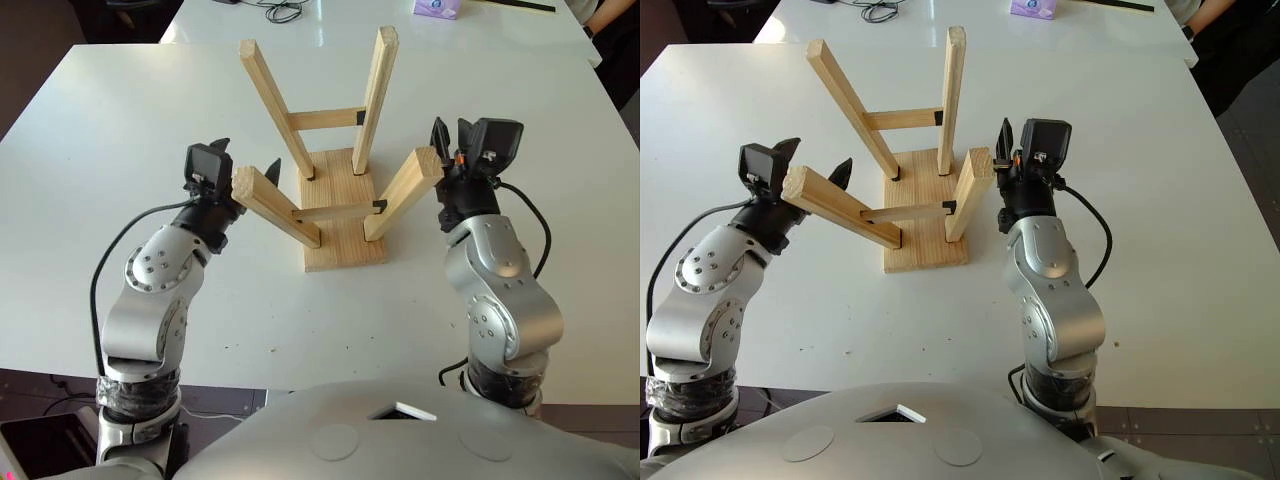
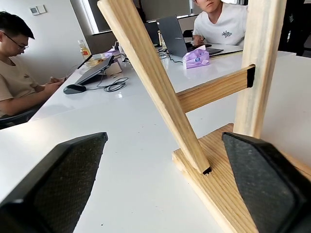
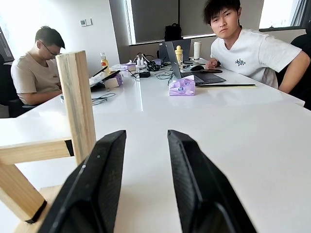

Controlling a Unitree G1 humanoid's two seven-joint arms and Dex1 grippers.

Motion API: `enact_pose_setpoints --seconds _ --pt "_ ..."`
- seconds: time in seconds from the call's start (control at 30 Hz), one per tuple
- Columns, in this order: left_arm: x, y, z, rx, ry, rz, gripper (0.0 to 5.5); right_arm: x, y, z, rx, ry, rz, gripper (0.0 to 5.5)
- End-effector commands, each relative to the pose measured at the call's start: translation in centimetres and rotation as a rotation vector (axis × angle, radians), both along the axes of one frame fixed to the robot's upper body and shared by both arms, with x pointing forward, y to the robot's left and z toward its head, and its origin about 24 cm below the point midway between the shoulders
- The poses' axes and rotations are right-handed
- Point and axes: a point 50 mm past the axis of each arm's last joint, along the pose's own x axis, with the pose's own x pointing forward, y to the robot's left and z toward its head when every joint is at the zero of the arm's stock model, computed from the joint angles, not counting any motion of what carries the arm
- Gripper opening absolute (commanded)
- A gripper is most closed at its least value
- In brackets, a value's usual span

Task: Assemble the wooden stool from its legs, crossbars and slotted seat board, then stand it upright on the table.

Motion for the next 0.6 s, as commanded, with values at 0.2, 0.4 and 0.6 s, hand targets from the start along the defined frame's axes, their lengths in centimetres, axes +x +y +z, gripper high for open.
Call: enact_pose_setpoints --seconds 0.2,0.4,0.6 --pt "1.3 1.6 -0.2 0.142 -0.032 0.046 4.39 -0.5 -2.6 -2.3 -0.045 0.119 -0.019 1.56" --pt "0.9 8.0 -0.8 0.089 -0.042 0.325 4.39 -2.3 -11.0 -1.5 -0.162 0.093 -0.32 1.56" --pt "0.5 3.5 -0.3 -0.015 -0.023 0.143 4.39 -0.8 -5.8 -1.4 -0.098 0.084 -0.153 1.56"
